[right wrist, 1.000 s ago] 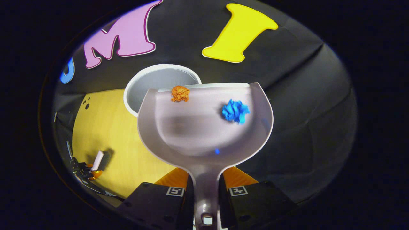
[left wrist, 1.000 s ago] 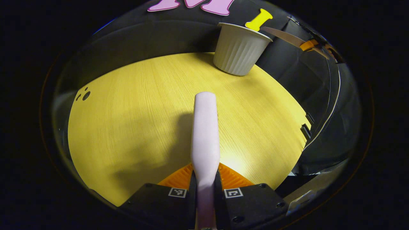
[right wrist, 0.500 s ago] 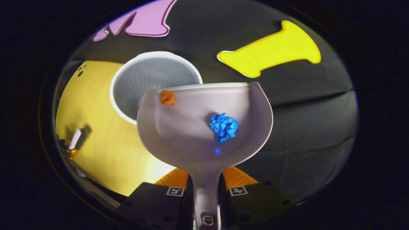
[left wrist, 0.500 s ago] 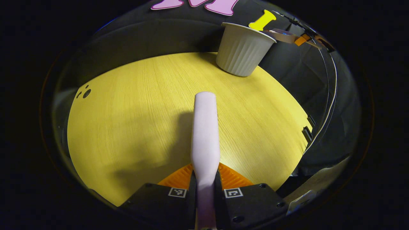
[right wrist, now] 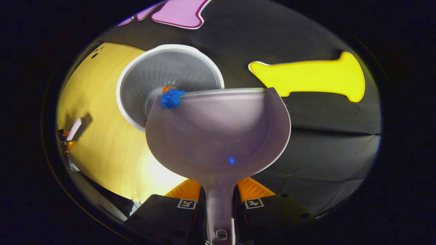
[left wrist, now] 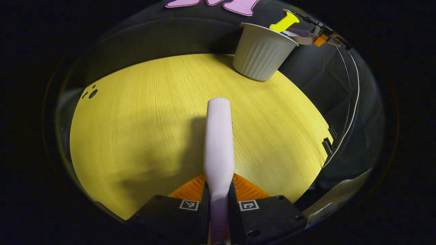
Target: Pick up the small broom and dustpan from the desktop, sweep the trash into the dustpan with the broom, and then empty the trash into the garbage bin.
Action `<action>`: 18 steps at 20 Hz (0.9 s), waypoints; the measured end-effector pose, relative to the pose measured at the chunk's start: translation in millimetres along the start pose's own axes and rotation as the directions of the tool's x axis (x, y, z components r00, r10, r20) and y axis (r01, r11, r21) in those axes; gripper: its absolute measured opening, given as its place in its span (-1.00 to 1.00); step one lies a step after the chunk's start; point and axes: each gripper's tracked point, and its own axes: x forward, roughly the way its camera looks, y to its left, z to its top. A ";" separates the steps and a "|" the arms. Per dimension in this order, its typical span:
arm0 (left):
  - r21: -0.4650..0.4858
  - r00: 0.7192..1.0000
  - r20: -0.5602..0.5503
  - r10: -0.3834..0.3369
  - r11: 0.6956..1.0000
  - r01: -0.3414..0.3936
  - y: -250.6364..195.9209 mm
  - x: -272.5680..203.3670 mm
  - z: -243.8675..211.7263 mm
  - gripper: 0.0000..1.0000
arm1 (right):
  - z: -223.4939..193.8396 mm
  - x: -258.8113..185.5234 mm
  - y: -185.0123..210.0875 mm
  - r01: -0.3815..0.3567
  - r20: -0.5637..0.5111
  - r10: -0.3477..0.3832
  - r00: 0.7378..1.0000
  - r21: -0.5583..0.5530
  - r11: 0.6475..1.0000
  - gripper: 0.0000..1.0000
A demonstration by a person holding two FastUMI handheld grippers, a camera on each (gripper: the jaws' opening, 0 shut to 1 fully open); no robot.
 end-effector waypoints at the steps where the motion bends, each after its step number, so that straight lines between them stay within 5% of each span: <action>1: -0.003 1.000 0.000 0.000 1.000 0.000 0.5 -0.4 -0.4 -0.44 | 1.0 0.7 -0.2 -0.002 0.001 0.002 1.000 -0.001 1.000 -0.28; 7: -0.014 1.000 0.005 0.014 1.000 -0.014 1.9 -1.4 1.0 -0.43 | -0.9 -1.5 0.0 0.002 0.026 -0.002 1.000 -0.014 1.000 -0.37; 10: -0.010 1.000 0.010 0.025 1.000 -0.025 2.5 -2.1 2.1 -0.43 | 3.2 -7.0 -1.4 0.020 0.084 -0.021 0.996 0.016 1.000 -0.19; 14: -0.012 0.999 0.014 0.040 0.999 -0.040 2.9 -1.8 0.8 -0.43 | -3.5 -27.5 7.2 -0.043 0.167 0.027 0.986 0.095 0.995 -0.36; 17: -0.007 0.999 0.018 0.049 0.999 -0.049 3.9 -1.8 0.7 -0.43 | -10.4 -43.2 26.1 -0.119 0.247 0.082 0.965 0.141 0.983 -0.20; 18: -0.007 0.998 0.018 0.054 0.999 -0.053 4.0 -1.9 1.2 -0.43 | -14.0 -48.1 32.9 -0.148 0.273 0.102 0.957 0.155 0.977 -0.37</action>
